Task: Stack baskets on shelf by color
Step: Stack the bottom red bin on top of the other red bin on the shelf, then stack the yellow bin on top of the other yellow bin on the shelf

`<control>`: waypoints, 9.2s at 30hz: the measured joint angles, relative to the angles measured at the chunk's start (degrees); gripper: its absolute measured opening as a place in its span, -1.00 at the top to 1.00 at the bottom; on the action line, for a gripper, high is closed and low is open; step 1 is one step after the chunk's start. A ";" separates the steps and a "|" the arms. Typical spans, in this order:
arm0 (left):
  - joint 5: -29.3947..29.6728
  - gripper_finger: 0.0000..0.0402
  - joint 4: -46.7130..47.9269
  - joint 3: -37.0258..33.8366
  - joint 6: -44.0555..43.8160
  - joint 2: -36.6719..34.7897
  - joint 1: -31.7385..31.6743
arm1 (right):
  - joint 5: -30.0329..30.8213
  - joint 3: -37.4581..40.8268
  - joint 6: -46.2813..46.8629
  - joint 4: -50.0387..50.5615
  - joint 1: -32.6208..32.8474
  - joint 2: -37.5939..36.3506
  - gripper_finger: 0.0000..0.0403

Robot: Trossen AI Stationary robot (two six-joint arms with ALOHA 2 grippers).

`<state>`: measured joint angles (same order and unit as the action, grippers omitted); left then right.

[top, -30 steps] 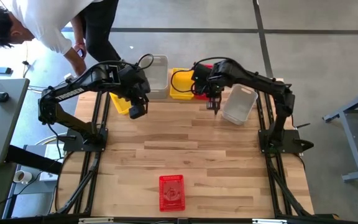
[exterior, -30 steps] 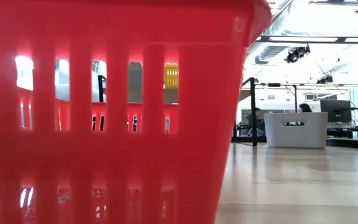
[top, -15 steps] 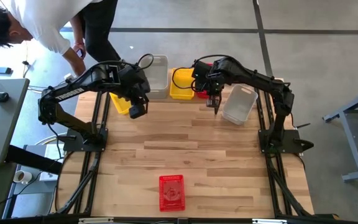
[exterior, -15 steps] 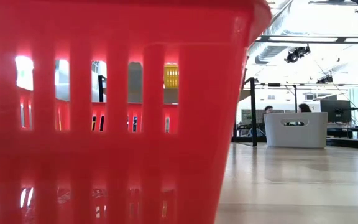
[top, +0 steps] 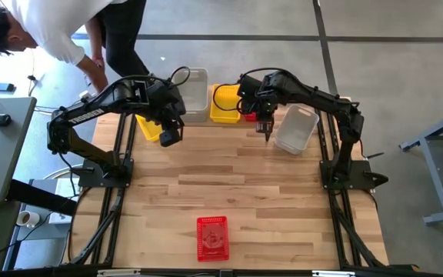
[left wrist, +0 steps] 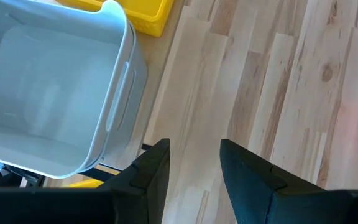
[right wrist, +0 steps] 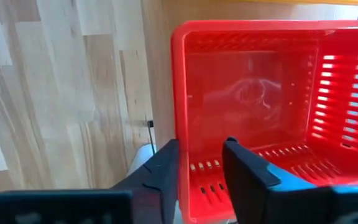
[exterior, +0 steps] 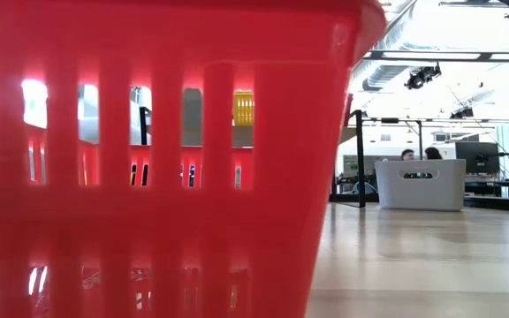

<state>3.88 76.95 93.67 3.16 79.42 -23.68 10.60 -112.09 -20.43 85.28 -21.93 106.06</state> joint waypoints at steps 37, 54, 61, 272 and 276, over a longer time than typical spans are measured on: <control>-0.22 0.35 2.82 -25.51 -22.13 -18.36 0.78 | 1.32 -10.97 4.98 3.67 0.11 -0.09 0.36; 8.27 0.35 -15.25 -54.08 -37.72 -26.67 3.61 | 1.28 -10.97 5.40 3.59 0.11 -0.09 0.36; 15.06 0.35 -21.81 -58.20 -39.43 -26.64 3.59 | 1.26 -10.97 5.40 3.12 0.11 -0.09 0.36; 33.09 0.80 8.20 -13.53 -21.97 5.60 46.51 | -4.69 -10.82 79.07 -33.49 19.83 13.68 0.94; 30.58 0.66 7.78 -13.53 -20.75 5.60 46.50 | -2.98 -10.82 78.43 -33.39 19.76 13.70 0.99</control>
<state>34.46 84.73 80.14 -17.59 85.01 22.82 7.63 -122.91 58.00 51.89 -2.17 119.77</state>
